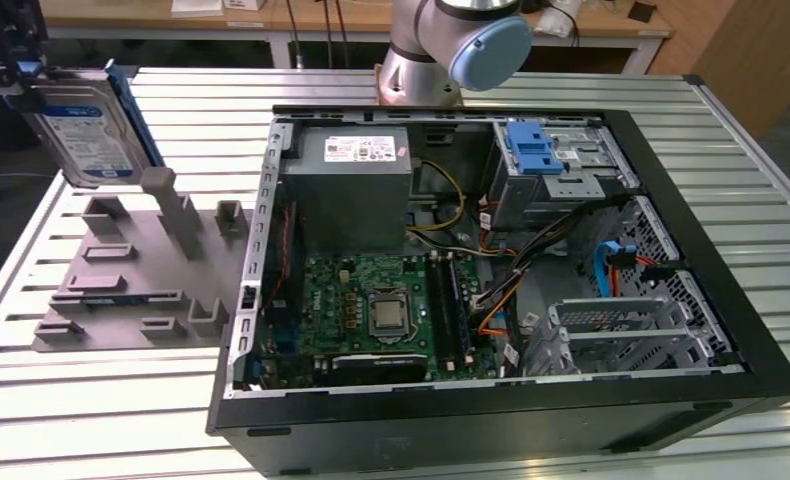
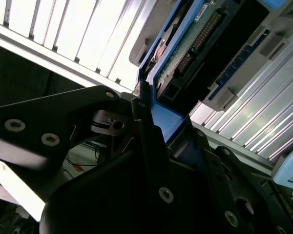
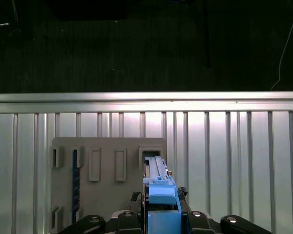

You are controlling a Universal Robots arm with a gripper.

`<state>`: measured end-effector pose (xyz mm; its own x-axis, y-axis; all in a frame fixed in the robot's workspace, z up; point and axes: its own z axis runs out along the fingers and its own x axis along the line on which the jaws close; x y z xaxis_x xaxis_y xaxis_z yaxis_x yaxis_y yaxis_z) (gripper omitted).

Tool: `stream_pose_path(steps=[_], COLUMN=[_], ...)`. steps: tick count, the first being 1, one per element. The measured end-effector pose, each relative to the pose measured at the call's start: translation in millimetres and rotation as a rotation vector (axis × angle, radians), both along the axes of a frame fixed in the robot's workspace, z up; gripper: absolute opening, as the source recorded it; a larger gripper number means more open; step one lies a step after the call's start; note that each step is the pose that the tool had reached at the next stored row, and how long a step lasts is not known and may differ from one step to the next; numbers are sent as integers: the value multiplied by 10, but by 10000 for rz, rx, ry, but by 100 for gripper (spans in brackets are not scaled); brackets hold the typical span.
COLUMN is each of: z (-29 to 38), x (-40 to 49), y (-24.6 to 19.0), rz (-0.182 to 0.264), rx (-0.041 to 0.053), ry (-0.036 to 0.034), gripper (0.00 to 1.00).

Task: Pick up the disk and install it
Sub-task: 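Pick up the disk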

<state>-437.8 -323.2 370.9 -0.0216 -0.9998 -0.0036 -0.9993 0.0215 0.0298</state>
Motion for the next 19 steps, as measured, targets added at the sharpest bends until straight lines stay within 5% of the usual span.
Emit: stream_pose_path(steps=[19], z=[96], x=[0], y=[2], rz=[0], rx=[0], ry=[1], gripper=[36])
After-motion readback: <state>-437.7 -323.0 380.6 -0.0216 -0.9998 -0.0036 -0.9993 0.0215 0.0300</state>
